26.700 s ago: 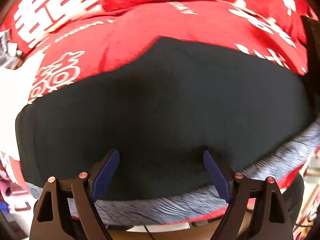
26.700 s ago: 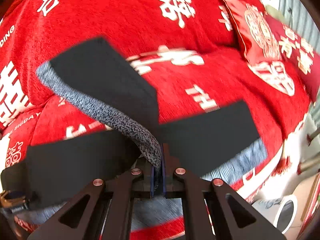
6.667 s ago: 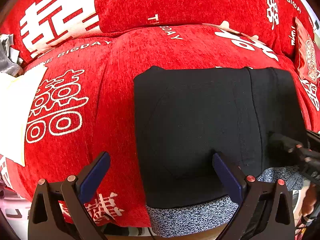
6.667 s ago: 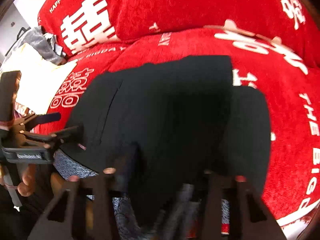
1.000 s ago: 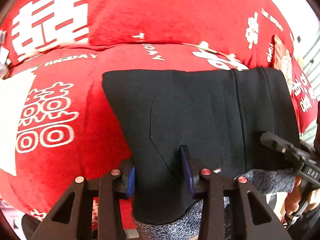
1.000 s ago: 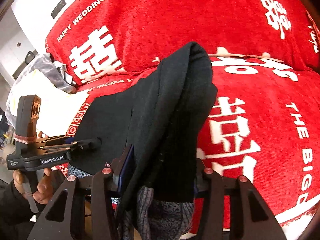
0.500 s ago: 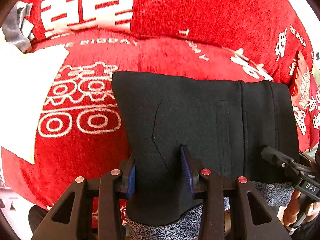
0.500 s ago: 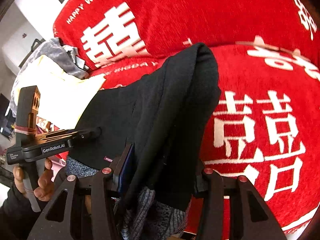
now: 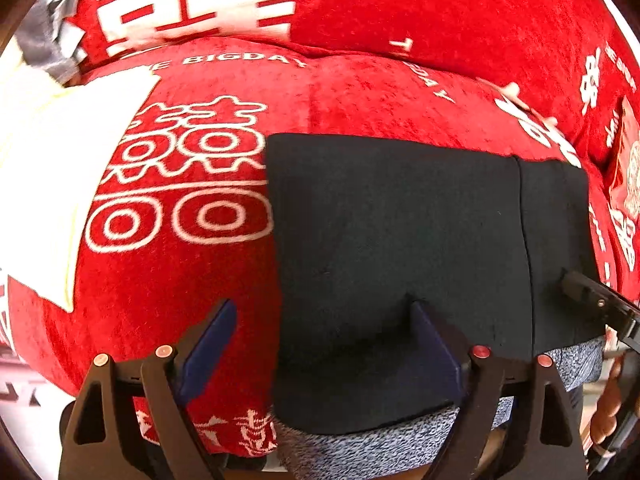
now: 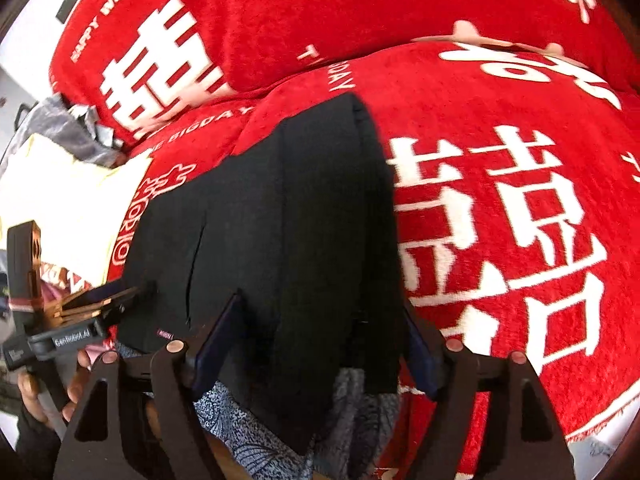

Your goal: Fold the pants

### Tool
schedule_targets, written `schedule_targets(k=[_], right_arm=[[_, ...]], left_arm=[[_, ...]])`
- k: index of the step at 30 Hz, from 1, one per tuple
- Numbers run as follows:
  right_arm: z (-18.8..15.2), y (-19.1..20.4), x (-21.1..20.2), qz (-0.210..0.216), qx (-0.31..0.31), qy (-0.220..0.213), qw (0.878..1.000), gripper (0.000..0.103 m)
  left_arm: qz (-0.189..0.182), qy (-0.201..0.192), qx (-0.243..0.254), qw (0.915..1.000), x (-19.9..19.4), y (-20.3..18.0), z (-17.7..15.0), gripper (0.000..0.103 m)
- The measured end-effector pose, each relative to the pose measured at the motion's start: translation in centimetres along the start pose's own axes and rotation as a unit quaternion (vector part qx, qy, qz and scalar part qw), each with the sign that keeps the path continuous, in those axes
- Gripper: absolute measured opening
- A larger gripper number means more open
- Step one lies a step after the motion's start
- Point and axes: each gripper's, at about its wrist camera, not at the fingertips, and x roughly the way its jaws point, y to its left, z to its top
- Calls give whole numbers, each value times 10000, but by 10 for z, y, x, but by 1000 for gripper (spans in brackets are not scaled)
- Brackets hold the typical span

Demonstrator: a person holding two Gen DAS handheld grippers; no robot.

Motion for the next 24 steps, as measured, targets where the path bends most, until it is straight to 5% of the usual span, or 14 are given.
schedule_targets(k=[4,12,18,21,24], right_arm=[[-7,26,-35,-685,-641,-580,9939,79],[-63,101,-44,-464,-2643,-501,9620,81],[-71,79,-5,-601,-2328,-5,9707,81],[-73,80,-3,-641,-2413,-40,9683,81],[-73,85,1,-728,-2535,21,9646,82]], left_arm=[[58,-66,-192,9998,-10,9,-6,89],[471,-169,51,9987,-24,9,-25,89],[279,-87,-2,9996,-12,16,-33,89],[555,-193,87,9982,-9,14,-34,102],[573,-189,35,9982,-7,16,-34,103]])
